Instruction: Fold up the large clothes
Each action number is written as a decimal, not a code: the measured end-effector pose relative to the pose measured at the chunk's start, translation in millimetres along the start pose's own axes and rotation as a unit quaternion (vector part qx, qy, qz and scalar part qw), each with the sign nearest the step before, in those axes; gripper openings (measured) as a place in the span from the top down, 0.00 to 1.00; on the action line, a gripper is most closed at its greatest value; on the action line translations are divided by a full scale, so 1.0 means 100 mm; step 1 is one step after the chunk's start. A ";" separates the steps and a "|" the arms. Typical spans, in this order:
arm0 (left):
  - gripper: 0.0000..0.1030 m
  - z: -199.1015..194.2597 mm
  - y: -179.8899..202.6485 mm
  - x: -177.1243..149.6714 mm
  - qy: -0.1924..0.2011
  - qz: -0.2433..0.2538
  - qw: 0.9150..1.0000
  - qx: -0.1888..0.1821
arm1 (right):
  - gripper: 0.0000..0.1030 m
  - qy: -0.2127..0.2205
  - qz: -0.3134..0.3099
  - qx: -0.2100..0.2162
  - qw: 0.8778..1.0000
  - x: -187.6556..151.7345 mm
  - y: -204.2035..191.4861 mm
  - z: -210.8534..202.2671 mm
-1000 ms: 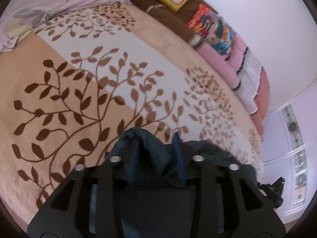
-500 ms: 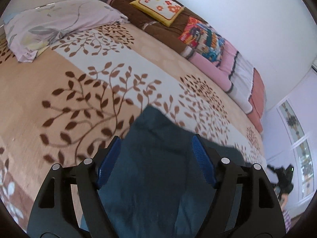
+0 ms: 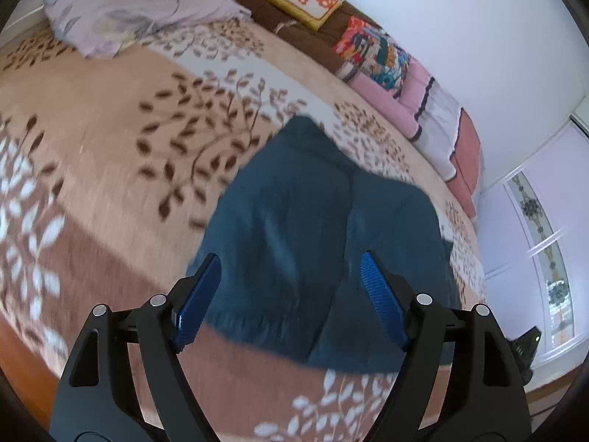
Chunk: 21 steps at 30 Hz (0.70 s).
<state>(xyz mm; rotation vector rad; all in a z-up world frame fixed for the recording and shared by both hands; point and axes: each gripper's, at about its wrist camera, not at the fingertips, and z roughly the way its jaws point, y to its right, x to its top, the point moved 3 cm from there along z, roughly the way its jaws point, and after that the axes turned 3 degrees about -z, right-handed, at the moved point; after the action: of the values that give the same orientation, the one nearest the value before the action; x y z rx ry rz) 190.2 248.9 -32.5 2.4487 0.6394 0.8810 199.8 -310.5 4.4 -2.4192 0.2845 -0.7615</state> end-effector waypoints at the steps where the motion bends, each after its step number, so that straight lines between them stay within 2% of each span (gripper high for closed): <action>1: 0.24 -0.01 -0.02 -0.09 -0.004 -0.001 1.000 0.001 | 0.34 -0.003 -0.003 -0.006 1.000 -0.15 0.02 -0.05; 5: 0.21 0.05 -0.09 -0.41 -0.021 -0.009 1.000 -0.003 | 0.32 -0.035 0.023 0.012 0.999 -0.70 0.14 -0.08; 9: 0.21 0.26 -0.15 -0.59 -0.041 -0.028 0.999 -0.003 | 0.31 -0.058 0.056 0.023 0.996 -0.98 0.24 0.08; 12: 0.21 0.48 -0.18 -0.59 -0.048 -0.051 0.998 0.001 | 0.31 -0.063 0.064 0.027 0.996 -0.99 0.21 0.25; 17: 0.20 0.78 -0.22 -0.54 -0.059 -0.096 0.994 -0.008 | 0.31 -0.057 0.053 -0.007 0.997 -0.87 0.15 0.50; 21: 0.18 0.90 -0.22 -0.50 -0.053 -0.109 0.992 -0.016 | 0.31 -0.055 0.073 -0.010 0.996 -0.77 0.23 0.66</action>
<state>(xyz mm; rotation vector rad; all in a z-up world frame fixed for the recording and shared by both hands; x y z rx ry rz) 210.3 215.1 -130.4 2.3238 0.8284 0.6661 174.3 -270.6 -88.6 -2.4189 0.4210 -0.5623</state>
